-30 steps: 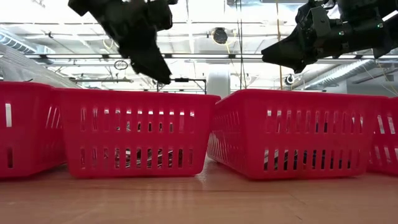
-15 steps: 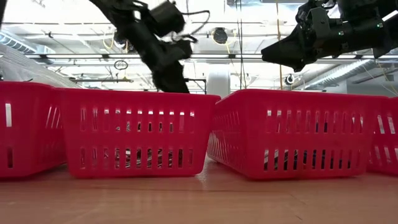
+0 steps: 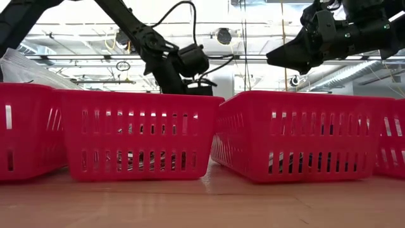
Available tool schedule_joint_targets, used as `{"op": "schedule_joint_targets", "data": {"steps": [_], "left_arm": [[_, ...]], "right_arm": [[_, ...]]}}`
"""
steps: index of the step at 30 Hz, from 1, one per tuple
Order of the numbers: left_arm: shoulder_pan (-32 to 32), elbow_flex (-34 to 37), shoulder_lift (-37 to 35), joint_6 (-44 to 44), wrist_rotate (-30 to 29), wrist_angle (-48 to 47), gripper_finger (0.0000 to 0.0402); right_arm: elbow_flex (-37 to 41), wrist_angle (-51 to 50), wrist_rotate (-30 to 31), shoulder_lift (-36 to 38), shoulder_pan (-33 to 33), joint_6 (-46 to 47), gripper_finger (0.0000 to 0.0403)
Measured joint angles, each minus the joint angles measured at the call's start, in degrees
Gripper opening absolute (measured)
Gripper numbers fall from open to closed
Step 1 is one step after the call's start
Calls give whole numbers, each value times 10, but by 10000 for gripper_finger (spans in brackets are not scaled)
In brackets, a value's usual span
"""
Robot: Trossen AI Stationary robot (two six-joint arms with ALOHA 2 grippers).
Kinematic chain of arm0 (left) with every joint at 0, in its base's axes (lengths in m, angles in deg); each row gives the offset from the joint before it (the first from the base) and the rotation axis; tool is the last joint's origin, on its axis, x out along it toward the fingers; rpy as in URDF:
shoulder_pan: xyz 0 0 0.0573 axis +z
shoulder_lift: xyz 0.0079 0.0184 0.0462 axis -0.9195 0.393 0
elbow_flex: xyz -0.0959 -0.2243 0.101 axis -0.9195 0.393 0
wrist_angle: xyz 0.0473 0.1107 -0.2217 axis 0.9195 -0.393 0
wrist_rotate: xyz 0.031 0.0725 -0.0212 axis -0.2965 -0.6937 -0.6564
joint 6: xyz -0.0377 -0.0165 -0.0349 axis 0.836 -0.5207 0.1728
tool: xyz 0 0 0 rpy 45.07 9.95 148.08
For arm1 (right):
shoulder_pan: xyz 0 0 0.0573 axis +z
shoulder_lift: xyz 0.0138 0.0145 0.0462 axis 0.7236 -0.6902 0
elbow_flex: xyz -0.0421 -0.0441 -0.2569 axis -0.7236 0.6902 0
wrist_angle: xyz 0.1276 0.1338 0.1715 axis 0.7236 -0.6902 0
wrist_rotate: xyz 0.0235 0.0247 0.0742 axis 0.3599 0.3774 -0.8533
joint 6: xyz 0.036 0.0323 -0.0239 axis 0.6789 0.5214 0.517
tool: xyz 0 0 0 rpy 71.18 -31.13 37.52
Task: Pick & Place Travel size toiletries
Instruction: Put the silver nail cutter into the middle left red bin
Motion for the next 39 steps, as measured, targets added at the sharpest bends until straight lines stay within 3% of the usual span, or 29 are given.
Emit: {"op": "schedule_joint_targets", "data": {"steps": [3,10,24,33,39], "left_arm": [[3,0,7,-16,-12,0,243],[3,0,7,-24,31,-24,207],[3,0,6,-25,54,-33,10],[2,0,5,10,51,-37,3],[7,0,6,37,74,-66,67]], "right_arm": [[0,1,0,0,0,0,130],[0,-1,0,0,0,-2,130],[0,-3,0,0,0,0,130],[0,-3,0,0,0,7,130],[0,-3,0,0,0,7,130]]}}
